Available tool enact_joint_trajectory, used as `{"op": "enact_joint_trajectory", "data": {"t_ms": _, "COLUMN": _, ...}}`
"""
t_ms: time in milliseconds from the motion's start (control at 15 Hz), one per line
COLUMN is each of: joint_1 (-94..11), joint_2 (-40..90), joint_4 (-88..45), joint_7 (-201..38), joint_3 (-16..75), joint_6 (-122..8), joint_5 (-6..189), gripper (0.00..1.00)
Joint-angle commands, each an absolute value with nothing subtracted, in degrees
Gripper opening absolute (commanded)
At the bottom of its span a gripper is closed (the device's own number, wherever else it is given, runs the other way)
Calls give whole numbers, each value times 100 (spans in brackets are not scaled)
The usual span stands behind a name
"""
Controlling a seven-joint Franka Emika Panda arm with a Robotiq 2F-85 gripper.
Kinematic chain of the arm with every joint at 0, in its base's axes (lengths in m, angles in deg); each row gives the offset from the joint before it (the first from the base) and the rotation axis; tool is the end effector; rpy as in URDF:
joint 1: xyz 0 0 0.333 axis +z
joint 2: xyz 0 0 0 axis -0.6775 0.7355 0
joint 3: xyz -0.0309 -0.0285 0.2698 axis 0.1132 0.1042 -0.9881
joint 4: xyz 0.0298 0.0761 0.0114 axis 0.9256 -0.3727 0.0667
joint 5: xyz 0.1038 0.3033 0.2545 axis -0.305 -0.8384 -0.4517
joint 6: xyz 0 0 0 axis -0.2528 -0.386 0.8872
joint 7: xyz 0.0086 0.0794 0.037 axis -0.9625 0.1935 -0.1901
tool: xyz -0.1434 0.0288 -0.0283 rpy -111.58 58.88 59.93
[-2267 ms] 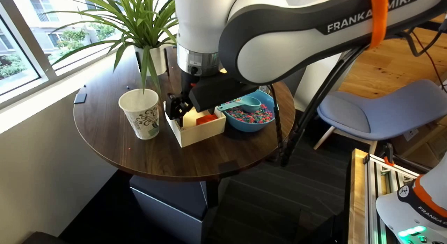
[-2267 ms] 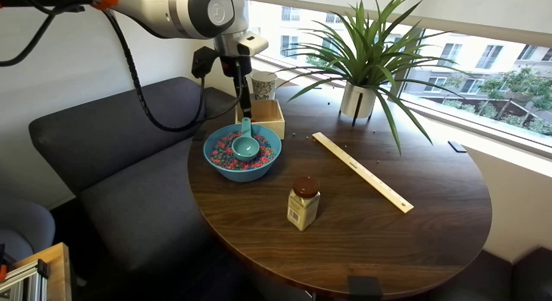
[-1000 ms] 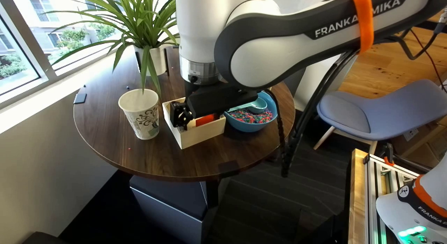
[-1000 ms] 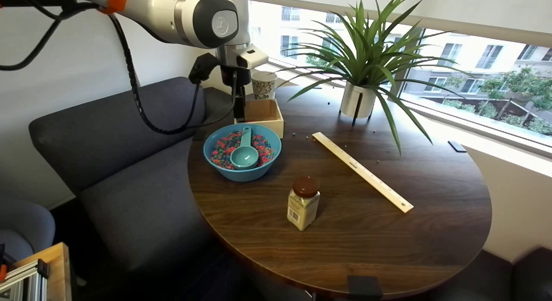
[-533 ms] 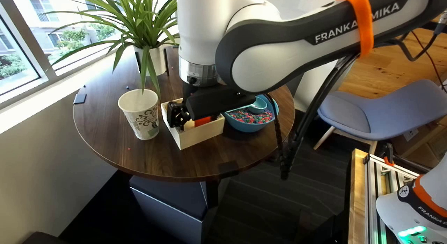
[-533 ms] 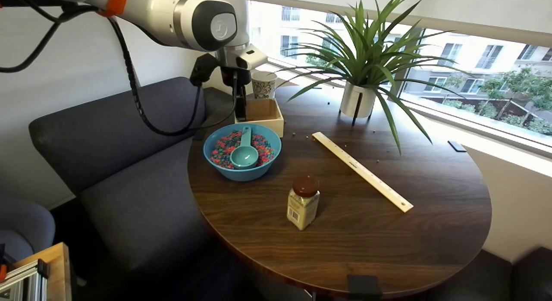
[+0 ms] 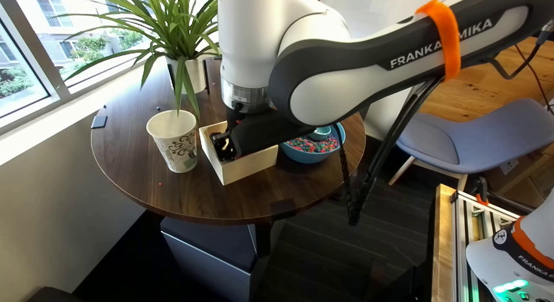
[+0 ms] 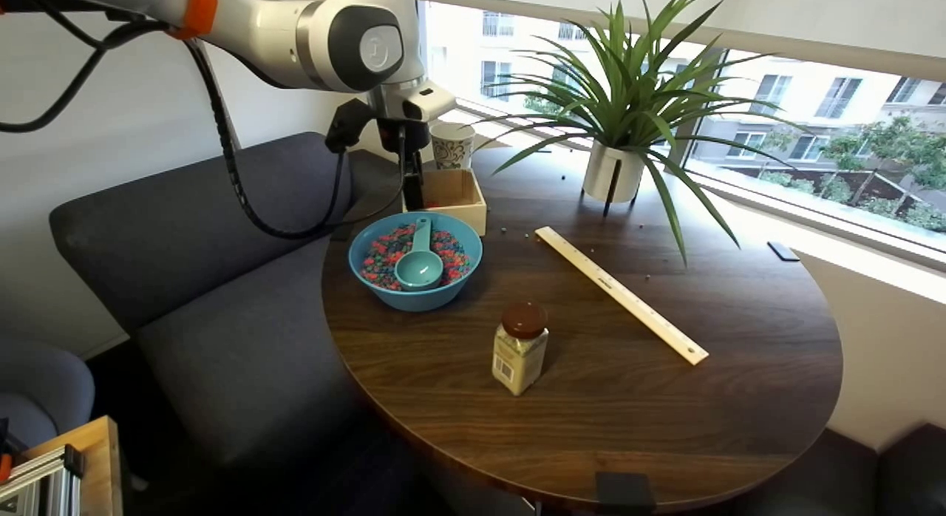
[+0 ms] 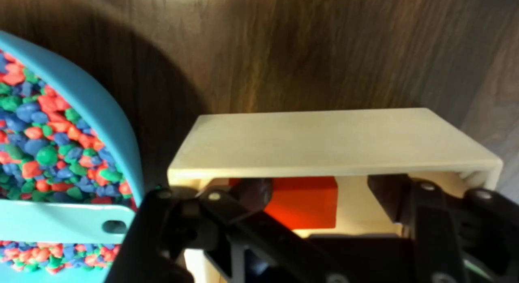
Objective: Put the orange block on the table
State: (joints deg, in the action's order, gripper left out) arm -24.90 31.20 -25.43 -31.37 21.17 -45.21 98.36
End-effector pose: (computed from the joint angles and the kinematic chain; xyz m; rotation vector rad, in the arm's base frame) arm 0.6257 0.2384 0.2915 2.9928 -0.7357 0.2002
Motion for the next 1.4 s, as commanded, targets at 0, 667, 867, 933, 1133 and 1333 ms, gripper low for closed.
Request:
{"op": "enact_joint_trajectory", "data": {"t_ms": 0, "joint_1": -2385, "joint_2": 3276, "joint_4": -2575, "joint_7": -2707, "joint_3": 2222, "joint_6": -4710, "joint_5": 9997, "gripper": 36}}
{"op": "enact_joint_trajectory", "data": {"t_ms": 667, "joint_1": -2503, "joint_2": 3017, "joint_4": -2317, "joint_7": -2480, "joint_3": 2241, "joint_6": -4693, "joint_5": 9872, "gripper": 26}}
{"op": "enact_joint_trajectory", "data": {"t_ms": 867, "joint_1": -2594, "joint_2": 2970, "joint_4": -2298, "joint_7": -2793, "joint_3": 2124, "joint_6": -4605, "joint_5": 9585, "gripper": 40}}
{"op": "enact_joint_trajectory", "data": {"t_ms": 933, "joint_1": -2604, "joint_2": 2950, "joint_4": -2317, "joint_7": -2856, "joint_3": 2109, "joint_6": -4612, "joint_5": 9530, "gripper": 47}}
{"op": "enact_joint_trajectory", "data": {"t_ms": 1133, "joint_1": -2652, "joint_2": 2926, "joint_4": -2379, "joint_7": -3030, "joint_3": 2065, "joint_6": -4667, "joint_5": 9305, "gripper": 71}}
{"op": "enact_joint_trajectory", "data": {"t_ms": 1333, "joint_1": -2700, "joint_2": 2946, "joint_4": -2397, "joint_7": -3203, "joint_3": 2024, "joint_6": -4646, "joint_5": 9000, "gripper": 93}}
